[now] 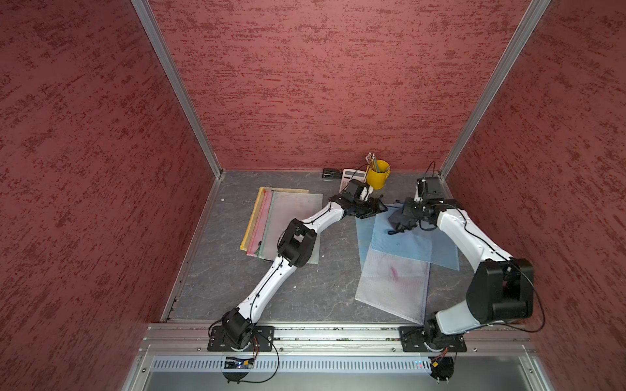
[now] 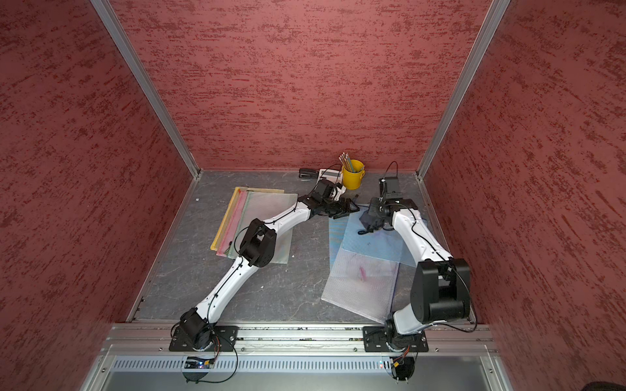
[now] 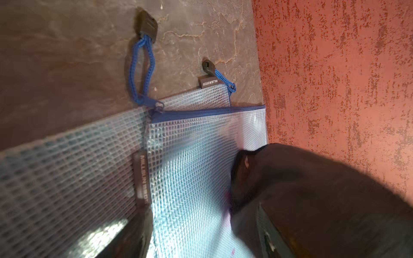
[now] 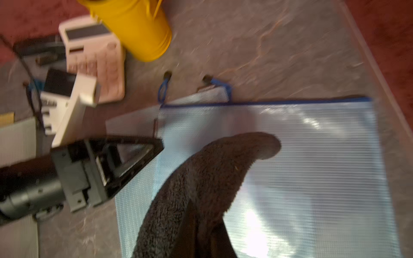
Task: Wipe the document bag
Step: Pick up the document bag.
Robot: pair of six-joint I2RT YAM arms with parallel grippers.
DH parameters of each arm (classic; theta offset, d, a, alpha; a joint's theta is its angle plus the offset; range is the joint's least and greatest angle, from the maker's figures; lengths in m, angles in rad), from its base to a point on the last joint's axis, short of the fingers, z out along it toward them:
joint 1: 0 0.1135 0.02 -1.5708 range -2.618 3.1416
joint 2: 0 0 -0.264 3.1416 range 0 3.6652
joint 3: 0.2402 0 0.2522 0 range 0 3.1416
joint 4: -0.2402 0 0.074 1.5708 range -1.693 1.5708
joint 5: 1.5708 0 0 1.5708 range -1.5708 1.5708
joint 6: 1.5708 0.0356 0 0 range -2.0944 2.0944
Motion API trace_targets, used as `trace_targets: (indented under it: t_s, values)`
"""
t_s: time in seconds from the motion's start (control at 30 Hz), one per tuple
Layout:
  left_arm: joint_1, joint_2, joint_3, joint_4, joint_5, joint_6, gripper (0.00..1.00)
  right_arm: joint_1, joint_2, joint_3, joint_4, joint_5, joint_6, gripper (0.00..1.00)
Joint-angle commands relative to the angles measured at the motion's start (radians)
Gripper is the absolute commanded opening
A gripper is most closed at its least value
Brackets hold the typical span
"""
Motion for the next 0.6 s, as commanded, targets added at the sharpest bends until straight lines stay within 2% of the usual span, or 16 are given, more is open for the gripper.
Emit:
trace_targets:
  t_s: [0.0,0.13,0.4,0.5,0.57]
  values:
    - [-0.008,0.062,0.003,-0.049,0.003,0.005,0.74,-0.085,0.019,0.017,0.003,0.089,0.013,0.00]
    - [-0.011,0.062,0.002,-0.065,0.010,0.010,0.75,-0.112,0.134,-0.038,0.038,0.109,0.006,0.00]
    - [-0.025,0.060,-0.002,-0.090,0.012,0.015,0.75,-0.107,0.260,-0.160,0.111,-0.056,-0.027,0.00]
    - [-0.032,0.049,-0.011,-0.088,0.039,0.006,0.74,-0.068,0.277,-0.185,0.130,-0.131,-0.041,0.00]
    - [-0.037,0.012,-0.073,-0.046,0.060,0.001,0.73,-0.039,0.287,-0.205,0.153,-0.185,-0.035,0.00]
